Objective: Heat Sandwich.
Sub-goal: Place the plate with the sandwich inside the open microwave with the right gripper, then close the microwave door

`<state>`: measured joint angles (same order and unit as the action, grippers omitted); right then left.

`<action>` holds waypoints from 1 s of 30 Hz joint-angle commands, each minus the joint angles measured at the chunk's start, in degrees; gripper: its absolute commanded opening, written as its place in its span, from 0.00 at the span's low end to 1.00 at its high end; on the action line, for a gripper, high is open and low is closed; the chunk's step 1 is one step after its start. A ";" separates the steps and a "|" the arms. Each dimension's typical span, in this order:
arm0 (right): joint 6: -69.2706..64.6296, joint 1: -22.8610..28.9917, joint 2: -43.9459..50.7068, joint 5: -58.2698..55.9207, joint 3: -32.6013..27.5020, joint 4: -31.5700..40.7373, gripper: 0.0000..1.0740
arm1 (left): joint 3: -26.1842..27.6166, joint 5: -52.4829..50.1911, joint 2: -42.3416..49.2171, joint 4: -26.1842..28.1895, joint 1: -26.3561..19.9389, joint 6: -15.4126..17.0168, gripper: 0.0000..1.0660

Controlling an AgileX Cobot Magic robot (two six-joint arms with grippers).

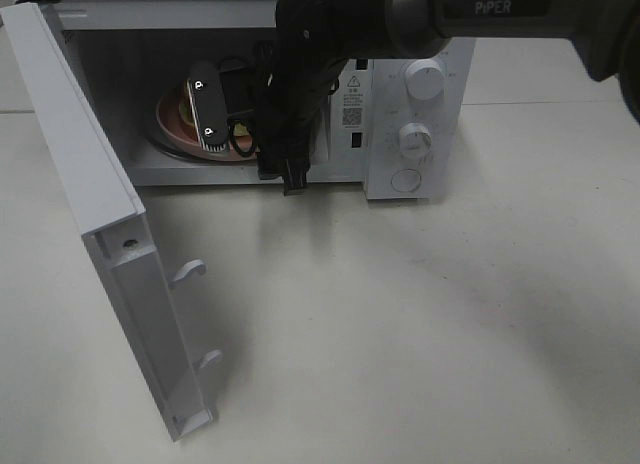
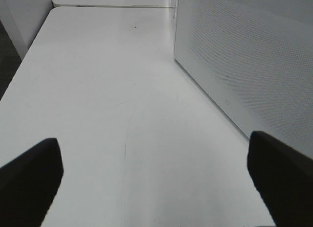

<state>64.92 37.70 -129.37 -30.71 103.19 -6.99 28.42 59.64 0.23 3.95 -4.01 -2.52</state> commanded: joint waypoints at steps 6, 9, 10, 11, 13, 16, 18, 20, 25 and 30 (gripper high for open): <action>-0.34 -0.29 7.33 7.56 -11.00 -0.06 0.64 | -0.17 -0.29 1.49 0.57 0.11 0.00 0.91; -0.34 -0.29 10.83 9.85 -15.81 -0.06 0.64 | -0.17 -0.29 1.49 0.57 0.11 0.00 0.91; -0.34 -0.29 10.83 9.85 -15.81 -0.06 0.64 | -0.17 -0.29 1.49 0.57 0.11 0.00 0.91; -0.34 -0.29 11.75 10.26 -17.07 -0.06 0.64 | -0.17 -0.29 1.49 0.57 0.11 0.00 0.91; -0.34 -0.29 14.27 10.89 -20.80 -0.06 0.64 | -0.17 -0.29 1.49 0.57 0.11 0.00 0.91; -0.34 -0.29 15.99 10.94 -22.80 -0.06 0.64 | -0.17 -0.29 1.49 0.57 0.11 0.00 0.91; -0.40 -0.29 18.45 11.06 -26.01 -0.06 0.64 | -0.17 -0.29 1.49 0.57 0.11 0.00 0.91; -0.40 -0.29 19.14 11.06 -27.10 -0.06 0.64 | -0.17 -0.29 1.49 0.57 0.11 0.00 0.91; -2.01 -0.29 24.52 11.06 -33.00 -0.06 0.64 | -0.17 -0.29 1.49 0.57 0.11 0.00 0.91; -7.51 -0.29 28.71 11.46 -37.93 -0.11 0.65 | -0.17 -0.29 1.49 0.57 0.11 0.00 0.91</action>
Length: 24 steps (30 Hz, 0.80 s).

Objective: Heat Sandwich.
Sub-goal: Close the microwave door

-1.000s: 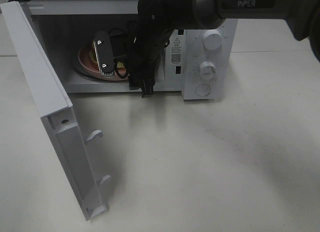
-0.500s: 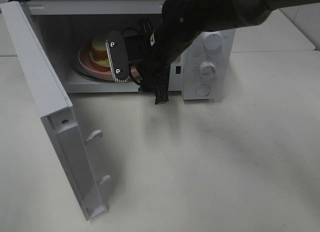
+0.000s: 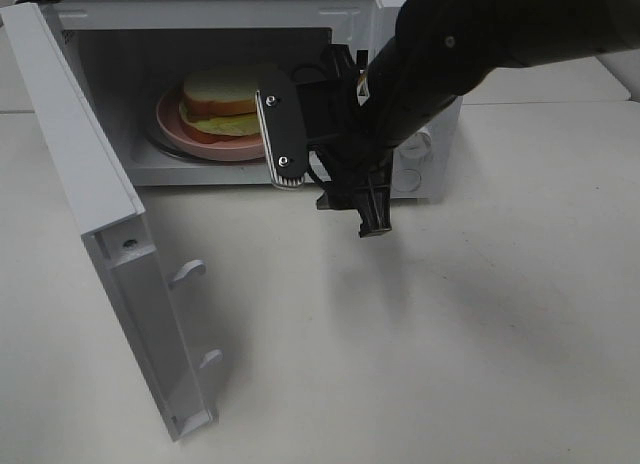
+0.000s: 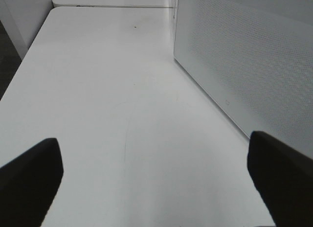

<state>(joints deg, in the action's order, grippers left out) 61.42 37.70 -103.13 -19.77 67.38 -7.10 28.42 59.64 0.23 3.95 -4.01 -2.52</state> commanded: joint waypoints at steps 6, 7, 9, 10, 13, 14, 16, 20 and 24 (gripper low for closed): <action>-12.32 -0.29 7.16 1.60 -7.51 -0.63 0.79 | -0.17 -0.29 1.49 0.57 0.11 0.00 0.91; -12.72 -0.29 7.96 1.55 -8.42 -0.92 0.80 | -0.17 -0.29 1.49 0.57 0.11 0.00 0.91; -13.29 -0.29 9.63 1.55 -10.14 -1.09 0.79 | -0.17 -0.29 1.49 0.57 0.11 0.00 0.91; -13.46 -0.29 10.54 1.49 -11.06 -1.09 0.79 | -0.17 -0.29 1.49 0.57 0.11 0.00 0.91; -15.18 -0.29 13.18 1.38 -13.64 -1.15 0.79 | -0.17 -0.29 1.49 0.57 0.11 0.00 0.91; -15.87 -0.29 13.92 1.26 -14.50 -1.15 0.79 | -0.17 -0.29 1.49 0.57 0.11 0.00 0.91; -17.88 -0.29 15.99 0.80 -16.04 -1.15 0.78 | -0.17 -0.29 1.49 0.57 0.11 0.00 0.91; -23.49 -0.29 19.88 -1.83 -18.33 -1.15 0.78 | -0.17 -0.29 1.49 0.57 0.11 0.00 0.91; -30.31 -0.29 23.32 -6.59 -19.31 -1.15 0.77 | -0.17 -0.29 1.49 0.57 0.11 0.00 0.91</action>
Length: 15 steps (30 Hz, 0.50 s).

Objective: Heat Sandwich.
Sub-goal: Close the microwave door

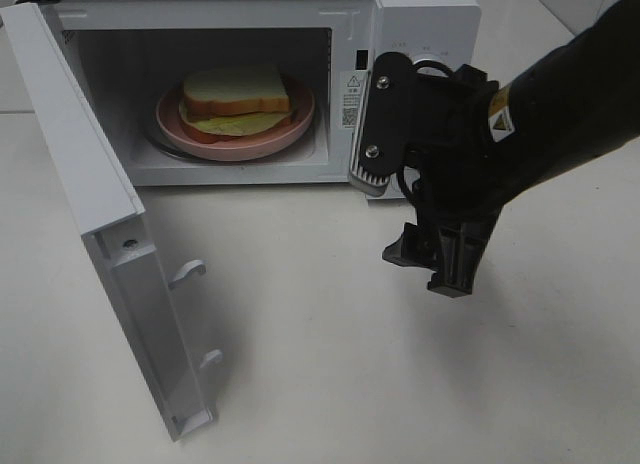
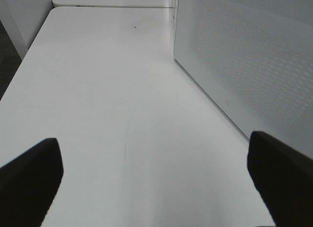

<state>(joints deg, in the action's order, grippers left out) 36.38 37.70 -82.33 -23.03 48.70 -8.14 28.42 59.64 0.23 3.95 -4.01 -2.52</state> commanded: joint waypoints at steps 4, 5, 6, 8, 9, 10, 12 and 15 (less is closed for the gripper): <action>-13.18 -0.29 6.36 -9.17 -0.63 -0.11 0.76 | -0.17 -0.29 1.49 0.57 0.11 0.00 0.91; -14.67 -0.29 7.10 -10.60 -0.63 -0.11 0.76 | -0.17 -0.29 1.49 0.57 0.11 0.00 0.91; -16.56 -0.29 8.08 -11.92 -0.63 -0.11 0.76 | -0.17 -0.29 1.49 0.57 0.11 0.00 0.91; -21.72 -0.29 11.00 -15.53 -0.63 -0.11 0.75 | -0.17 -0.29 1.49 0.57 0.11 0.00 0.91; -21.72 -0.29 11.00 -15.53 -0.63 -0.11 0.75 | -0.17 -0.29 1.49 0.57 0.11 0.00 0.91; -23.55 -0.29 12.03 -16.50 -0.63 -0.11 0.75 | -0.17 -0.29 1.49 0.57 0.11 0.00 0.91; -27.85 -0.29 15.18 -20.05 -0.63 -0.29 0.74 | -0.17 -0.29 1.49 0.57 0.11 0.00 0.91; -29.28 -0.29 17.30 -23.09 -0.63 -0.57 0.73 | -0.17 -0.29 1.49 0.57 0.11 0.00 0.91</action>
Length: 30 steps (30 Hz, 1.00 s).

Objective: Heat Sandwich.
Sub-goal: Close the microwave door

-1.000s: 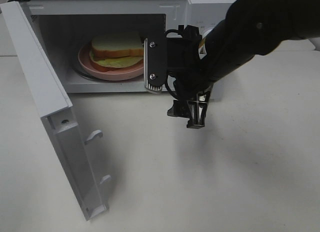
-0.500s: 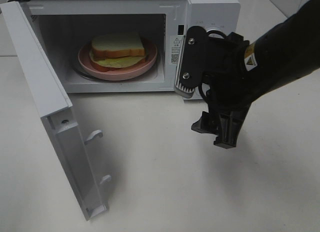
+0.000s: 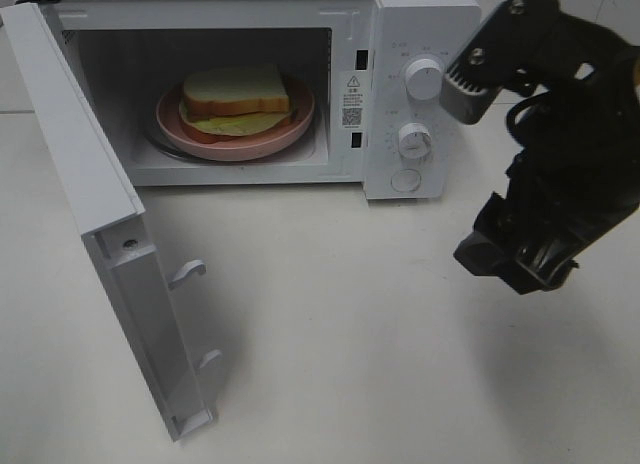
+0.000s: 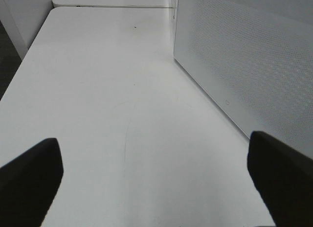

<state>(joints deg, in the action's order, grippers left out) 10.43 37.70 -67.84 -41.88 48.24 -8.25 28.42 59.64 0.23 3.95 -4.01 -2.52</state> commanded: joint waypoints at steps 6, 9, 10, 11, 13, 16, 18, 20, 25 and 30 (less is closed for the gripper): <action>-5.44 -0.29 9.80 -12.49 -0.17 -0.46 0.72 | -0.17 -0.29 1.49 0.57 0.11 0.00 0.91; -6.19 -0.29 12.95 -16.67 -0.17 -0.46 0.71 | -0.17 -0.29 1.49 0.57 0.11 0.00 0.91; -6.53 -0.29 13.87 -17.65 -0.17 -0.46 0.71 | -0.17 -0.29 1.49 0.57 0.11 0.00 0.91; -7.33 -0.29 16.27 -19.77 -0.17 -0.46 0.71 | -0.17 -0.29 1.49 0.57 0.11 0.00 0.91; -7.91 -0.29 18.68 -21.83 -0.17 -0.40 0.71 | -0.17 -0.29 1.49 0.57 0.11 0.00 0.91; -9.00 -0.29 21.83 -23.89 -0.17 -0.40 0.71 | -0.17 -0.29 1.49 0.57 0.11 0.00 0.91; -9.97 -0.29 24.29 -25.32 -0.17 -0.40 0.71 | -0.17 -0.29 1.49 0.57 0.11 0.00 0.91; -10.43 -0.29 25.38 -25.90 -0.17 -0.40 0.71 | -0.17 -0.29 1.49 0.57 0.11 0.00 0.91; -12.55 -0.29 31.91 -28.93 -0.23 -0.29 0.71 | -0.17 -0.29 1.49 0.57 0.11 0.00 0.91; -13.92 -1.49 36.78 -30.14 -0.92 -0.29 0.71 | -0.17 -0.29 1.49 0.57 0.11 0.00 0.91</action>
<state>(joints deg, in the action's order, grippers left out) -2.64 37.07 -32.31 -69.61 47.84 -8.25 28.42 59.64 0.23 3.95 -4.01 -2.52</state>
